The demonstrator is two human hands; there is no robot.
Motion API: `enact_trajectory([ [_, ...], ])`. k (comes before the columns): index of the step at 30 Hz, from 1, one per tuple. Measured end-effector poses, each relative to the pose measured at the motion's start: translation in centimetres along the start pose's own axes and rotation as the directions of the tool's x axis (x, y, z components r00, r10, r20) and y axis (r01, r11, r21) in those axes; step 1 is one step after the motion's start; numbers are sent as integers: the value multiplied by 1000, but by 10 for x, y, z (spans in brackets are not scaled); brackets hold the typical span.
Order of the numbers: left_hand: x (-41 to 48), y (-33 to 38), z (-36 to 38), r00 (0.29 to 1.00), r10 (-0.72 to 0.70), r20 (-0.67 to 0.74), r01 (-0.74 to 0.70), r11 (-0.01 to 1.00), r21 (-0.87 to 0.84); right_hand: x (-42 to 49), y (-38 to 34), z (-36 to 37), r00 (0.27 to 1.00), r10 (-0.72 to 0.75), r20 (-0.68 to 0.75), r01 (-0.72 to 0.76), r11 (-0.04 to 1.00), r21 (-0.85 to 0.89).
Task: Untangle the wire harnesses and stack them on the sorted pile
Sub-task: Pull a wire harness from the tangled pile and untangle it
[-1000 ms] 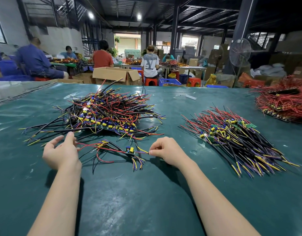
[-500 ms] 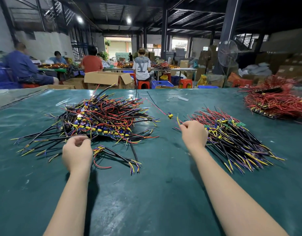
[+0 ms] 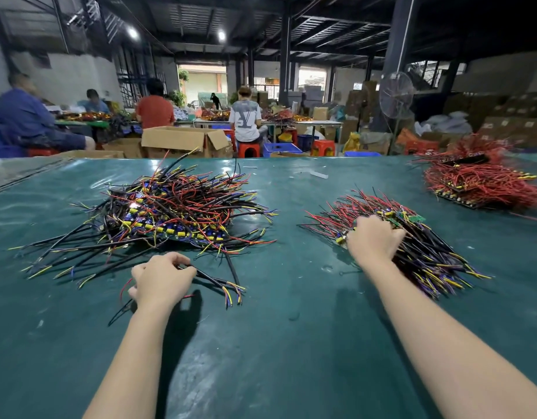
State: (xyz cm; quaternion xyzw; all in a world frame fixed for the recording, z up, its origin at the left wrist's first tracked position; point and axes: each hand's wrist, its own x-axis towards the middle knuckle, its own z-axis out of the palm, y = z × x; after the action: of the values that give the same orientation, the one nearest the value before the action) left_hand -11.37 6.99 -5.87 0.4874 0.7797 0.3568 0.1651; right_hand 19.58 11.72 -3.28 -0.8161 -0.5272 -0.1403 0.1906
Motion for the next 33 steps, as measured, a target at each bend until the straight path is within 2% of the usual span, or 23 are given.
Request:
enact_trajectory([
  [3,1,-1,1,997,67,37,-70,991,116,-25,-40,0,986,-168,4,162,956,242],
  [6,1,1,-1,995,102,18,-103,979,176,-62,-83,2,928,-362,87,287,843,456],
  [8,-4,6,1,994,106,10,-107,988,116,-84,-103,8,871,-462,165,328,799,504],
  [11,-14,17,11,990,137,23,-138,990,33,-98,-109,15,794,-546,268,384,792,475],
  [17,-16,15,11,988,147,43,-149,987,61,-98,-101,17,768,-584,265,323,709,626],
  [20,-20,17,15,989,138,54,-142,987,73,-97,-99,15,772,-595,223,413,737,536],
  [23,-20,16,13,989,126,78,-132,988,80,-99,-102,15,773,-634,28,600,744,296],
  [25,-20,16,13,988,125,87,-127,992,22,-101,-105,15,773,-633,-41,620,740,261],
  [27,-24,18,15,981,144,128,-122,978,-171,-99,-104,15,772,-635,26,587,727,356],
  [29,-28,22,17,975,176,136,-119,929,-352,-96,-103,11,795,-597,108,436,685,584],
  [31,-27,23,16,976,197,91,-139,888,-437,-92,-101,4,826,-522,215,140,558,818],
  [32,-27,23,16,975,204,84,-139,865,-482,-90,-99,1,799,-514,310,-50,458,888],
  [33,-27,24,16,973,209,94,-128,836,-534,-87,-97,-2,733,-547,404,-233,356,905],
])
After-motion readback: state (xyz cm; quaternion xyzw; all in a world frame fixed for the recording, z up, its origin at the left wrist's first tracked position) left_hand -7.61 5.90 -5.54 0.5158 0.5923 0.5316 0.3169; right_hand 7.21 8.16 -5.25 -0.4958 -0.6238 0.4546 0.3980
